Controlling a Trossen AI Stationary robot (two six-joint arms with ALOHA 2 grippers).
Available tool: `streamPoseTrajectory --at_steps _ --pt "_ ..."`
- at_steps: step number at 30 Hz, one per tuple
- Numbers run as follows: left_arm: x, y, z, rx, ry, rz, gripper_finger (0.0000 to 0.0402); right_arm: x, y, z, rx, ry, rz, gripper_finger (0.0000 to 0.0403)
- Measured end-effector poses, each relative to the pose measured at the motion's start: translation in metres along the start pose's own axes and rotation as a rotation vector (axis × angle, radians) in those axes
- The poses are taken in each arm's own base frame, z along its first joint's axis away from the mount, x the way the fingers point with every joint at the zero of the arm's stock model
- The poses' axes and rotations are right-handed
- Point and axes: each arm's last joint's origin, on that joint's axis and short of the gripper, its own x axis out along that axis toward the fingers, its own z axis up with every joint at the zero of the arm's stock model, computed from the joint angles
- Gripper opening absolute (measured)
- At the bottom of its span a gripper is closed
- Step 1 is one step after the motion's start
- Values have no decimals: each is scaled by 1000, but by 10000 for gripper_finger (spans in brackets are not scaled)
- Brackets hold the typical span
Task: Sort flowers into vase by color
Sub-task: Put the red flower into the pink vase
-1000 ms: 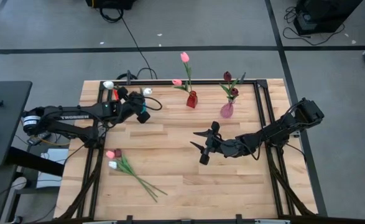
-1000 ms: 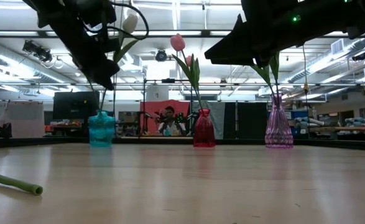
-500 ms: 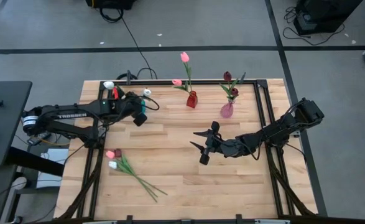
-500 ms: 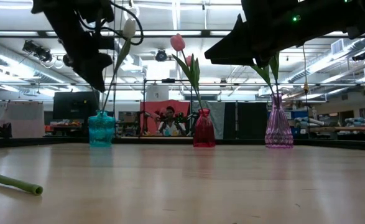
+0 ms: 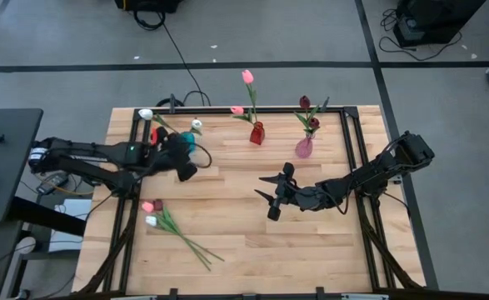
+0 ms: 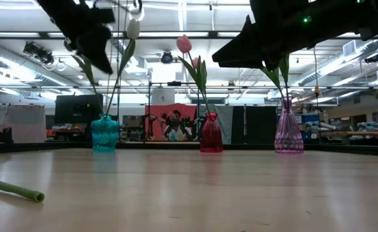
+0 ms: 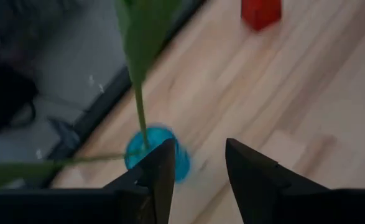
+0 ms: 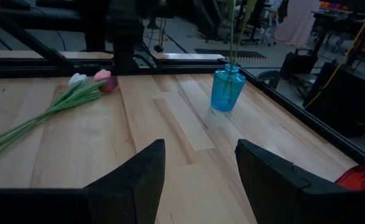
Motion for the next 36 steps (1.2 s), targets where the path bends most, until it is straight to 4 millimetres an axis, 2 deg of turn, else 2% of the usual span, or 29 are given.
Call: streamPoseTrajectory --at_steps 4,9,11,14,19,26,31,36 --pt "-23 -6 3 3 -139 -25 147 0 0 0 -1 2 0 208" --pt "-59 -2 20 -26 -258 -124 147 0 0 0 3 3 0 208" --pt "-75 -3 27 -36 -294 -189 147 0 0 0 14 4 4 208" --pt "-90 -11 30 34 -291 -377 147 0 2 -1 28 13 71 208" --pt "-92 -48 15 217 -252 -595 147 7 9 -5 79 13 265 208" --pt "-91 -109 -16 484 -252 -946 147 42 41 -19 59 75 350 203" --pt "-98 -122 -35 501 -151 -974 147 61 61 -19 -4 170 342 201" --pt "-98 -122 -54 533 3 -934 147 67 62 -9 -60 214 311 201"
